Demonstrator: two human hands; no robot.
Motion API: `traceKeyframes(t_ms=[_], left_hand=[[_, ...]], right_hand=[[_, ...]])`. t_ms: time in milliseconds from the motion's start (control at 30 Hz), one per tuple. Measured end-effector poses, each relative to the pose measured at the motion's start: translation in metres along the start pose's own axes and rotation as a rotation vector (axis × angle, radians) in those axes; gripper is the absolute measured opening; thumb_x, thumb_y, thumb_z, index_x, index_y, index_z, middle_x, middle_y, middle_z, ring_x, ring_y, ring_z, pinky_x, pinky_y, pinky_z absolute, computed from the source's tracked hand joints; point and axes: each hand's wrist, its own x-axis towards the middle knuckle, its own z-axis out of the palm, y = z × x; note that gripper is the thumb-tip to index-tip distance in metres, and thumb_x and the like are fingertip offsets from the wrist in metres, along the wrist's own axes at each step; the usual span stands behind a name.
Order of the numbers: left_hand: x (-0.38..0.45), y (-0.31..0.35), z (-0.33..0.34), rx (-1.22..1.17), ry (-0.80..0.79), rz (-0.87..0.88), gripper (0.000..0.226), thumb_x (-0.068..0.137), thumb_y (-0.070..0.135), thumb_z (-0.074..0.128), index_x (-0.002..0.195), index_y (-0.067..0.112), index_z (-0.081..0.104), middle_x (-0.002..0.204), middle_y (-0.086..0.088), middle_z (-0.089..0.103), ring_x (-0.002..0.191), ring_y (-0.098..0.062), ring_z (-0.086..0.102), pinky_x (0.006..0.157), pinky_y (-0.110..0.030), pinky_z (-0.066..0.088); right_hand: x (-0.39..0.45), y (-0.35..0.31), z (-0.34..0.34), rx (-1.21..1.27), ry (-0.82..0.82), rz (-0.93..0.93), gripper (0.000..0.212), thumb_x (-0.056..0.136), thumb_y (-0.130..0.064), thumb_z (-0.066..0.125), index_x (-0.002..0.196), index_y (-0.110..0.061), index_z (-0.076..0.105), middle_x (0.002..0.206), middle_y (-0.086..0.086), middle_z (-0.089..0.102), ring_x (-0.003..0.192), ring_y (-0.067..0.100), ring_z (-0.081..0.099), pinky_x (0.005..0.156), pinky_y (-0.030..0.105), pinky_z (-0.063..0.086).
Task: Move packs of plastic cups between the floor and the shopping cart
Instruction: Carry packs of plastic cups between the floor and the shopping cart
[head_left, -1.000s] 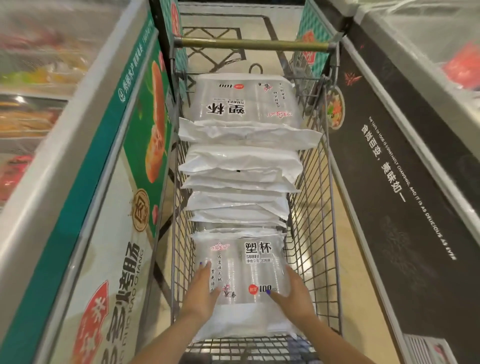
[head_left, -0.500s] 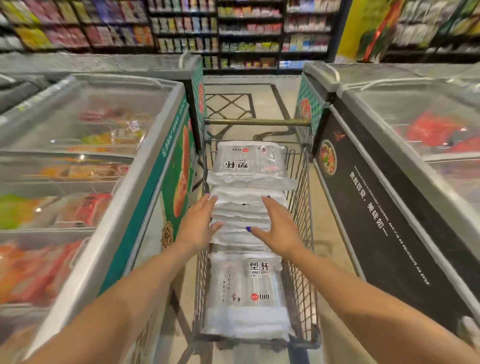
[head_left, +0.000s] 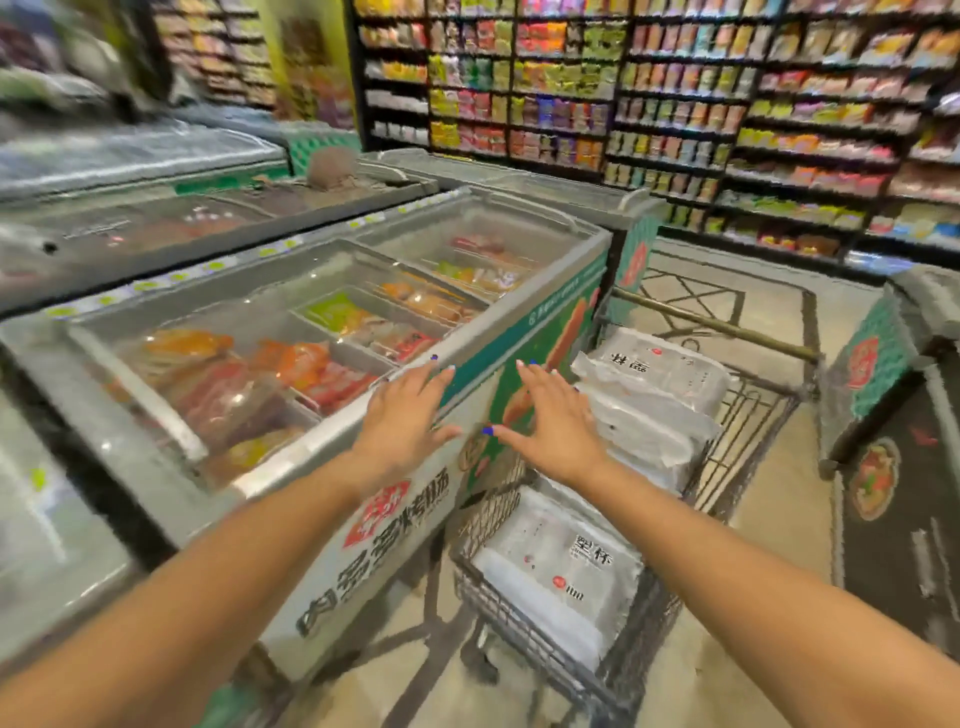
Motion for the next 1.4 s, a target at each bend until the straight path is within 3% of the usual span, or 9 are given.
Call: traceKeyframes(t_ms=[200, 333, 467, 633, 733, 867, 1100, 1400], left_hand=[[-0.151, -0.076, -0.067, 0.165, 0.073, -0.335, 0.081, 0.088, 0.063, 0.05, 0.153, 0.031, 0.013, 0.161, 0.0, 0.018, 0.145, -0.027, 0.021, 0.115, -0.051, 0.024], [-0.29, -0.124, -0.115, 0.374, 0.072, -0.557, 0.08, 0.091, 0.06, 0.047, 0.154, 0.024, 0.015, 0.161, -0.001, 0.018, 0.146, -0.027, 0.021, 0.117, -0.045, 0.017], [-0.447, -0.151, -0.156, 0.421, 0.077, -0.815, 0.077, 0.093, 0.062, 0.041, 0.154, 0.024, 0.014, 0.162, 0.0, 0.015, 0.147, -0.025, 0.016, 0.118, -0.045, 0.011], [-0.642, -0.153, -0.195, 0.457, 0.085, -1.111, 0.078, 0.093, 0.065, 0.035, 0.155, 0.025, 0.009, 0.162, 0.0, 0.012, 0.148, -0.024, 0.014, 0.12, -0.043, 0.011], [-0.75, -0.146, -0.222, 0.525, 0.061, -1.253, 0.079, 0.092, 0.068, 0.033, 0.154, 0.025, 0.011, 0.162, -0.001, 0.014, 0.146, -0.026, 0.017, 0.119, -0.044, 0.015], [-0.87, -0.137, -0.255, 0.568, 0.082, -1.418, 0.078, 0.092, 0.067, 0.033, 0.153, 0.023, 0.014, 0.161, -0.002, 0.017, 0.145, -0.026, 0.02, 0.118, -0.046, 0.019], [-1.009, -0.143, -0.272, 0.532, 0.05, -1.618, 0.079, 0.092, 0.064, 0.036, 0.154, 0.021, 0.013, 0.162, -0.003, 0.014, 0.147, -0.026, 0.017, 0.119, -0.046, 0.019], [-1.084, -0.234, -0.261, 0.479, 0.001, -1.693, 0.08, 0.092, 0.068, 0.03, 0.155, 0.024, 0.011, 0.162, -0.001, 0.015, 0.147, -0.025, 0.016, 0.119, -0.046, 0.018]], right_hand=[[-0.016, -0.133, 0.03, -0.09, -0.12, -0.376, 0.091, 0.085, -0.075, 0.044, 0.156, -0.028, 0.011, 0.164, -0.001, 0.012, 0.15, 0.022, 0.01, 0.12, 0.045, 0.01], [-0.053, -0.244, 0.055, -0.056, -0.175, -0.633, 0.095, 0.08, -0.081, 0.035, 0.156, -0.029, 0.011, 0.163, 0.002, 0.017, 0.15, 0.024, 0.013, 0.121, 0.047, 0.014], [-0.114, -0.358, 0.079, -0.004, -0.238, -0.871, 0.104, 0.071, -0.087, 0.027, 0.156, -0.029, 0.014, 0.163, 0.001, 0.016, 0.149, 0.024, 0.015, 0.12, 0.044, 0.013], [-0.225, -0.498, 0.116, 0.098, -0.341, -1.077, 0.106, 0.067, -0.087, 0.027, 0.156, -0.03, 0.013, 0.164, 0.0, 0.013, 0.15, 0.024, 0.015, 0.121, 0.045, 0.012], [-0.304, -0.574, 0.135, 0.147, -0.391, -1.201, 0.093, 0.083, -0.077, 0.043, 0.156, -0.033, 0.007, 0.164, -0.003, 0.01, 0.151, 0.022, 0.01, 0.121, 0.044, 0.01], [-0.402, -0.663, 0.154, 0.205, -0.432, -1.347, 0.09, 0.086, -0.071, 0.047, 0.156, -0.032, 0.007, 0.164, -0.002, 0.011, 0.151, 0.022, 0.009, 0.121, 0.044, 0.012], [-0.513, -0.771, 0.187, 0.269, -0.504, -1.476, 0.091, 0.084, -0.071, 0.05, 0.156, -0.03, 0.011, 0.163, -0.001, 0.015, 0.148, 0.024, 0.016, 0.12, 0.046, 0.018], [-0.536, -0.881, 0.262, 0.243, -0.558, -1.51, 0.088, 0.086, -0.07, 0.048, 0.155, -0.033, 0.008, 0.163, -0.002, 0.013, 0.148, 0.024, 0.014, 0.121, 0.044, 0.017]])
